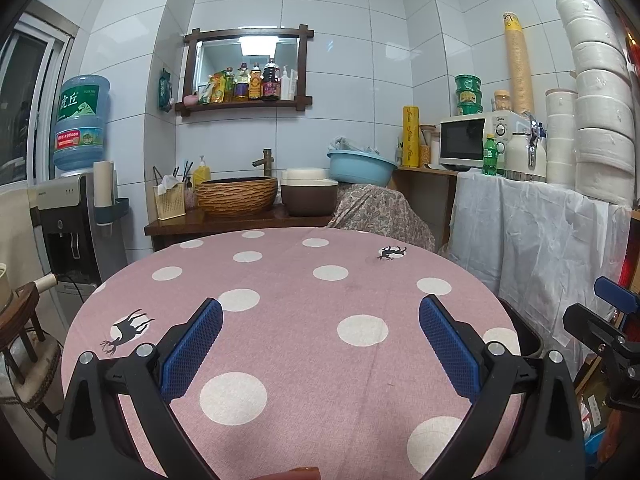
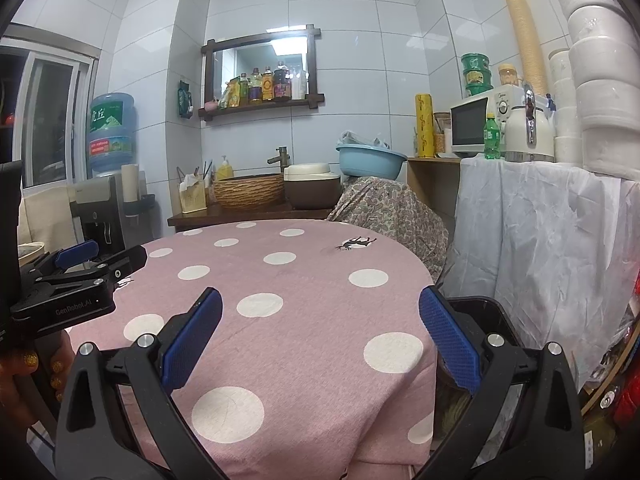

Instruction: Collect trash

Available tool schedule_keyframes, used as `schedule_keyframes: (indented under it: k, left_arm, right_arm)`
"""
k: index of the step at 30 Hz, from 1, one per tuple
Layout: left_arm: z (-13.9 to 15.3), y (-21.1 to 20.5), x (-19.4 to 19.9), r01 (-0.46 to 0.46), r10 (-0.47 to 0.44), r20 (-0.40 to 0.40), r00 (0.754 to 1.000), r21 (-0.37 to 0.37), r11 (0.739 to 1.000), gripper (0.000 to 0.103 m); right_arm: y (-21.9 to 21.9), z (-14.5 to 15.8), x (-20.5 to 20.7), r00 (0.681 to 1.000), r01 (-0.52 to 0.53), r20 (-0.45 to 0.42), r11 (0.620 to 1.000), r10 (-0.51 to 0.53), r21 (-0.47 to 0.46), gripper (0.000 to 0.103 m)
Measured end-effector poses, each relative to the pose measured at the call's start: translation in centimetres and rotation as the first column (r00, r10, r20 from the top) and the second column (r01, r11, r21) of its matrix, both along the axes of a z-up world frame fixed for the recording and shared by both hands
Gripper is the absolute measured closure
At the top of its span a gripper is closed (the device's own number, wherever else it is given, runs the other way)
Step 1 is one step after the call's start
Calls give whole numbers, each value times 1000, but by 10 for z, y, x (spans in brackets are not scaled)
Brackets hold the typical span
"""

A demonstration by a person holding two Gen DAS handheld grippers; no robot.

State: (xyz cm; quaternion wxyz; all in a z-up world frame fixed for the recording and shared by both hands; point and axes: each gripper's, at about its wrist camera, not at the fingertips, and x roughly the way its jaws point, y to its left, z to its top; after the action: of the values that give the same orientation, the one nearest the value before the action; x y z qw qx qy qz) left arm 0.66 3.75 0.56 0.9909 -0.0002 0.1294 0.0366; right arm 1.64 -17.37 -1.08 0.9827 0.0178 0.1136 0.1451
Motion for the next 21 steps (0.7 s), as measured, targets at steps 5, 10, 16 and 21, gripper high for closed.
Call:
schedule_keyframes:
  k: [5, 10, 16, 21]
  left_arm:
    - [-1, -1, -1, -4, 4, -4, 1000, 0, 1000, 5]
    - [-2, -1, -2, -1, 1, -5, 1000, -6, 1000, 5]
    - [-1, -4, -2, 6, -6, -6, 1000, 3, 1000, 5]
    - [1, -5, -3, 9, -9, 0, 1000, 5, 1000, 5]
  right_arm:
    - [-1, 0, 0, 1000, 0, -1, 1000, 0, 0, 6]
    - [-2, -2, 0, 1000, 1, -3, 1000, -1, 0, 6]
    - [-2, -3, 0, 1000, 0, -4, 1000, 0, -1, 6]
    - [-3, -4, 0, 1000, 1, -7, 1000, -1, 3, 6]
